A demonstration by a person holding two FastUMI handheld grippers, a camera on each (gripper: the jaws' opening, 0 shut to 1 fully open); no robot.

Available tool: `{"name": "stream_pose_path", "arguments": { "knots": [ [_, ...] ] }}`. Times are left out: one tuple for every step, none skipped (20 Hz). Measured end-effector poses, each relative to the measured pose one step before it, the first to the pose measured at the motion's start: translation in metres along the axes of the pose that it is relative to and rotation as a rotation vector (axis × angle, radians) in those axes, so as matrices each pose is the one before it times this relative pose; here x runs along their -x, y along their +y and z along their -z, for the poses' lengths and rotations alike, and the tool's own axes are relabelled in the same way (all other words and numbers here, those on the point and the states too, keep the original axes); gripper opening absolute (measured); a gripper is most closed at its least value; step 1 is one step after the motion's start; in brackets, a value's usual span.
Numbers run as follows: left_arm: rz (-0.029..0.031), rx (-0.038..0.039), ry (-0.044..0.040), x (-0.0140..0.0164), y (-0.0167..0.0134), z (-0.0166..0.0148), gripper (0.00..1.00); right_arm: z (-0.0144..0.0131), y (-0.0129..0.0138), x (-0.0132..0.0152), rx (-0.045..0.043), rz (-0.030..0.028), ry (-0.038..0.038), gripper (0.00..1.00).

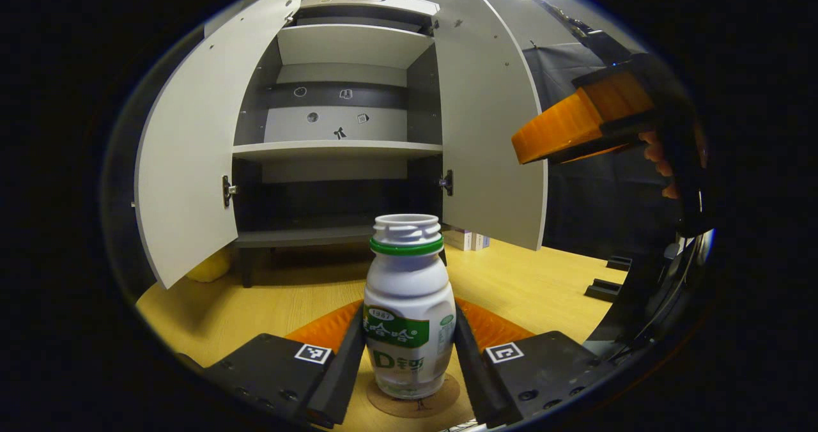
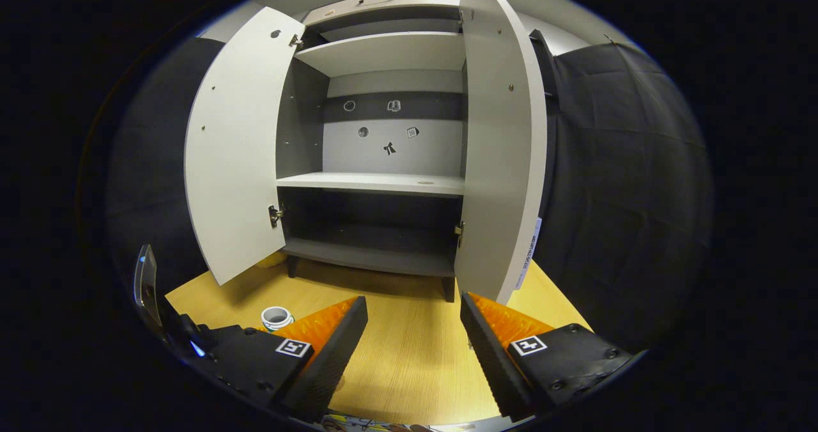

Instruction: Grasp the bottle in the cabinet with the left hand and place it on the coaster, then close the right door with the right hand and the left door with the left hand.

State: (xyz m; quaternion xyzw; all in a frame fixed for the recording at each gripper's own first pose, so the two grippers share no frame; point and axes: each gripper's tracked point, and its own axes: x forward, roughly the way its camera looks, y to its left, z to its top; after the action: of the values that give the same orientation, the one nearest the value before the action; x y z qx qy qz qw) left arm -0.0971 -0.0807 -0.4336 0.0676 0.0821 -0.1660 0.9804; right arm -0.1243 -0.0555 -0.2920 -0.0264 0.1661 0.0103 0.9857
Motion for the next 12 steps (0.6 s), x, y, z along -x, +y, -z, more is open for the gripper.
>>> {"name": "stream_pose_path", "arguments": {
  "knots": [
    [-0.00393, 0.00289, 0.00204, 0.00161, 0.00045, 0.00298, 0.72, 0.00399, -0.00087, -0.00177, 0.00057, 0.00076, 0.00615, 0.97],
    [-0.00195, 0.00666, -0.01501, 0.00139, 0.00058, -0.00147, 0.73, 0.00259, -0.00062, -0.00156, -0.00005, -0.00014, 0.00654, 0.97],
    [0.00726, 0.01173, -0.00294, 0.00095, -0.00214, 0.00018, 0.72, 0.00204, -0.00051, 0.00010, -0.00293, -0.00196, 0.00402, 0.97],
    [0.00343, 0.00797, -0.01489, 0.00207, -0.00136, -0.00019, 0.73, 0.00097, 0.00103, -0.00044, -0.00501, -0.00364, 0.00376, 0.98],
    [0.00669, -0.00127, -0.00754, 0.00185, -0.00239, 0.00065, 0.75, 0.00213, 0.00102, 0.00034, -0.00295, -0.00599, 0.00273, 0.98],
    [0.00740, -0.00832, -0.00035, -0.00121, -0.00239, 0.00129, 0.75, 0.00069, 0.00090, 0.00056, 0.00385, -0.00050, 0.00063, 0.98],
    [-0.00195, -0.01666, 0.00112, 0.00050, 0.00001, 0.00016, 0.78, 0.00002, 0.00032, 0.00066, 0.00658, 0.00021, -0.00184, 0.97],
    [0.00153, -0.01644, -0.00200, -0.00007, -0.00093, -0.00025, 0.80, 0.00002, 0.00075, 0.00079, 0.00416, -0.00019, -0.00108, 0.97],
    [0.00396, -0.01287, -0.00409, -0.00095, -0.00154, -0.00276, 0.88, -0.00040, 0.00061, 0.00061, -0.00049, -0.00197, 0.00197, 0.97],
    [0.00074, -0.00955, -0.00153, -0.00085, -0.00002, -0.00205, 0.92, -0.00079, 0.00072, 0.00095, -0.00312, -0.00201, 0.00090, 0.97],
    [-0.00238, -0.00383, 0.00522, -0.00199, 0.00113, -0.00176, 0.96, -0.00115, 0.00074, 0.00138, -0.00163, 0.00050, -0.00217, 0.97],
    [0.00552, 0.00071, 0.00799, -0.00030, 0.00014, -0.00027, 0.95, -0.00267, 0.00015, 0.00091, -0.00010, 0.00178, -0.00282, 0.97]
  ]
}}
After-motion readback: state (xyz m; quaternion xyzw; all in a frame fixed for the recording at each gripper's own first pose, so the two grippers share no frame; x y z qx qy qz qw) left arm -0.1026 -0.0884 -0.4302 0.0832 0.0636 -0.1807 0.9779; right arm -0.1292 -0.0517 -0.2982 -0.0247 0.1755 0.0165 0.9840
